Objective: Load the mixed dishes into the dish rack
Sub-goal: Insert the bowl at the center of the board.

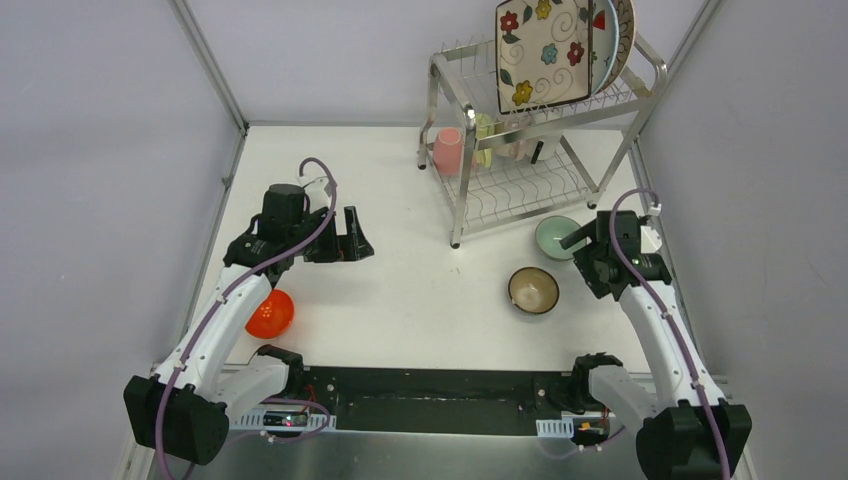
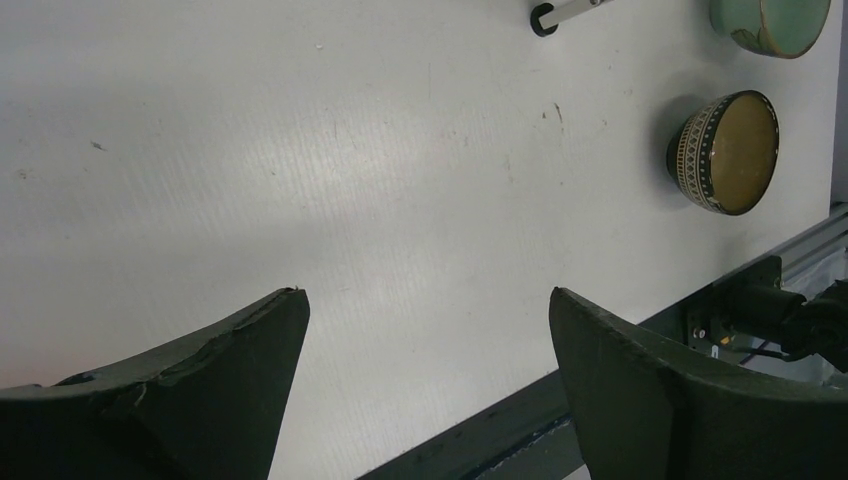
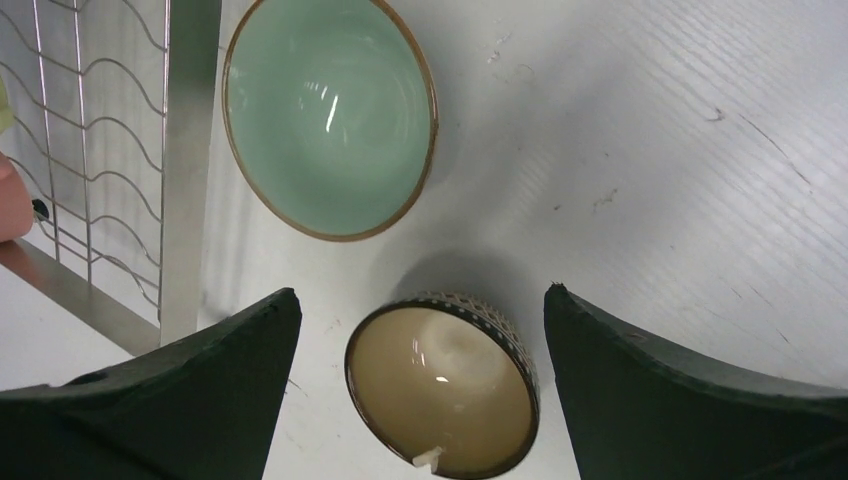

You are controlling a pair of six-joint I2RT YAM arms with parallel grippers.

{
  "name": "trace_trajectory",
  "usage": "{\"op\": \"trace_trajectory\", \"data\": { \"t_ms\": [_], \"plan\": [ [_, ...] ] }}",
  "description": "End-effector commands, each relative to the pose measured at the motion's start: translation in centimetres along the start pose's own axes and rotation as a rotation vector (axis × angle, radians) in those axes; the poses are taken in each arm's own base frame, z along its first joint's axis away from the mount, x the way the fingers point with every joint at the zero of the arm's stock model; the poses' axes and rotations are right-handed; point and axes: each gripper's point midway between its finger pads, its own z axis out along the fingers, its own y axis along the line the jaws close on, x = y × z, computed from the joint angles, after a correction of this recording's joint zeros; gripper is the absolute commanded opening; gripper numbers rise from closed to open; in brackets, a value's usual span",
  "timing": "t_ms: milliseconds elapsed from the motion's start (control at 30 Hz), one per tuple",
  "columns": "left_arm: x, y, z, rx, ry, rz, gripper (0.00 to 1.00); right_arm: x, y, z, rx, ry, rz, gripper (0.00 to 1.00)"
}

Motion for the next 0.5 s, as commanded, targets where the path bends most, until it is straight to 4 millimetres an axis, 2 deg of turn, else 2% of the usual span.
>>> {"op": "trace_trajectory", "data": {
  "t_ms": [0,67,167,233,333,467],
  "plan": [
    [-0.6,-0.6,-0.1,0.037,-0.023,0.018,0.94,-1.8,3.1,1.9,-0.093,-0.048,0.075,0.92],
    [-0.4,-0.8,0.0,0.052,-0.014,0.015,0.94,-1.7,3.8,2.7,-0.114,-0.040,0.059,0.91],
    [-0.2,-0.9,0.1,0.065,-0.004,0.014,0.93,-2.0,3.3,3.8,-0.073,-0.050,0.061,0.89],
    [-0.2,-1.0,0.1,0.069,-0.004,0.014,0.93,-2.1,3.2,4.5,-0.068,-0.052,0.067,0.85],
    [-0.2,-1.2,0.1,0.081,-0.004,0.016,0.93,-2.4,2.9,5.3,-0.065,-0.064,0.082,0.73],
    [-0.1,-1.3,0.2,0.090,-0.001,0.014,0.92,-2.9,1.5,6.1,-0.012,-0.105,0.113,0.70]
  ]
}}
